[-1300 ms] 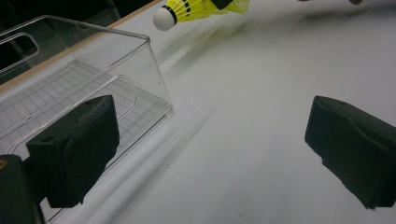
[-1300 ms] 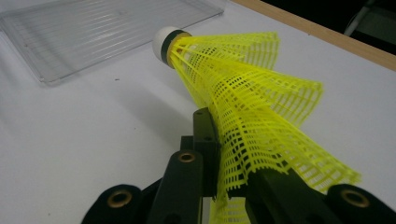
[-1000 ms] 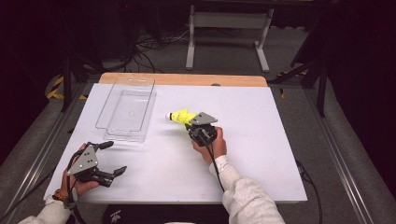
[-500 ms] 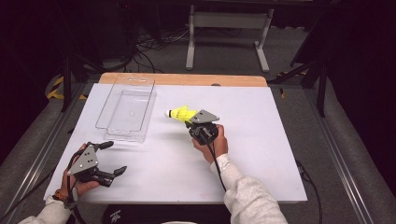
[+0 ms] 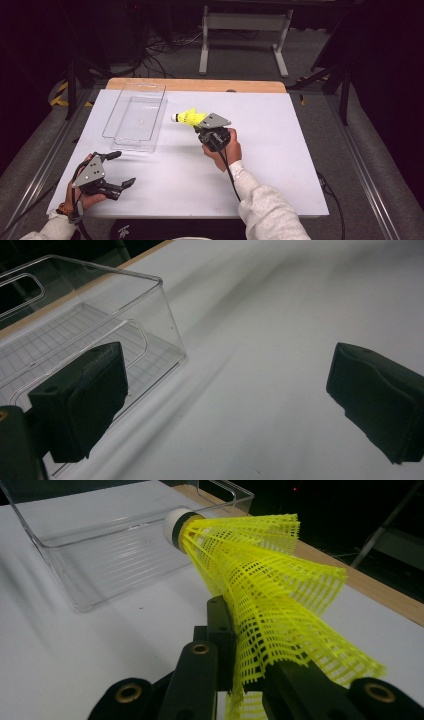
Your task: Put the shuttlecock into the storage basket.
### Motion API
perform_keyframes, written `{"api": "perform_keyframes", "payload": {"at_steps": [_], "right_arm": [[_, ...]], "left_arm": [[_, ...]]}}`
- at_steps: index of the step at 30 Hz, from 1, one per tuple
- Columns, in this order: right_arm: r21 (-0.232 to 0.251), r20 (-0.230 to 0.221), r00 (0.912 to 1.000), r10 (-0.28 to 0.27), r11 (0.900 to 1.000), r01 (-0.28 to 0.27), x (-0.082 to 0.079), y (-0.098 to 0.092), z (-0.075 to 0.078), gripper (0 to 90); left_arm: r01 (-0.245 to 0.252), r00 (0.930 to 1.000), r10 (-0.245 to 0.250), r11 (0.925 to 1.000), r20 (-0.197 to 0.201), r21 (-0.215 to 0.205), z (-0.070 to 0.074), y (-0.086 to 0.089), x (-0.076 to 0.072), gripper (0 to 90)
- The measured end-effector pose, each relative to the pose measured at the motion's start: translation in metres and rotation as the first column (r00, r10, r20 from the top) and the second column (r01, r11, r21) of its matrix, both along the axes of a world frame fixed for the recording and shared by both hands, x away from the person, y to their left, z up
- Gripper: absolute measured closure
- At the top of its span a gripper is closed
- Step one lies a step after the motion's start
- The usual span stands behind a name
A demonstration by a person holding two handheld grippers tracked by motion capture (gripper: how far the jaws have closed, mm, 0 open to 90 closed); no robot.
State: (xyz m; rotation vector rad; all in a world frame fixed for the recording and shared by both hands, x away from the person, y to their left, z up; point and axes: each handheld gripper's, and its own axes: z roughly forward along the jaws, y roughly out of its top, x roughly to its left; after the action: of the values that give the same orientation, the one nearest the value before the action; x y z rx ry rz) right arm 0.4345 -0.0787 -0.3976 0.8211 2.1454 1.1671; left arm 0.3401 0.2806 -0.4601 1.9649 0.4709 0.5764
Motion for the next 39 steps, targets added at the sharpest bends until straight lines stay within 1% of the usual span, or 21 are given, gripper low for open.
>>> {"api": "perform_keyframes", "payload": {"at_steps": [5, 17, 31, 34, 39], "right_arm": [[-0.005, 0.007, 0.9998, 0.016, 1.0, -0.016, 0.0, 0.007, 0.004, 87.3], [0.002, 0.018, 0.9985, 0.052, 0.999, -0.052, 0.003, 0.024, 0.011, 87.3], [0.002, 0.017, 0.9946, 0.102, 0.995, -0.102, 0.009, 0.049, 0.016, 87.3], [0.004, 0.015, 0.9944, 0.105, 0.994, -0.105, 0.01, 0.052, 0.016, 87.3], [0.006, 0.012, 0.9924, 0.122, 0.992, -0.123, 0.013, 0.063, 0.016, 87.3]], "left_arm": [[0.002, 1.0, -0.002, 1.0, 0.002, 0.001, 0.0, 0.0, 0.0, 4.1], [0.0, 1.0, 0.0, 1.0, 0.001, -0.007, 0.0, 0.001, 0.0, 4.1], [0.0, 1.0, 0.0, 0.9999, 0.003, -0.014, 0.001, 0.002, 0.0, 4.1], [0.001, 1.0, -0.001, 0.9999, 0.002, -0.013, 0.001, 0.003, 0.0, 4.1], [0.001, 1.0, -0.001, 0.9998, 0.004, -0.019, 0.001, 0.003, -0.001, 4.1]]}}
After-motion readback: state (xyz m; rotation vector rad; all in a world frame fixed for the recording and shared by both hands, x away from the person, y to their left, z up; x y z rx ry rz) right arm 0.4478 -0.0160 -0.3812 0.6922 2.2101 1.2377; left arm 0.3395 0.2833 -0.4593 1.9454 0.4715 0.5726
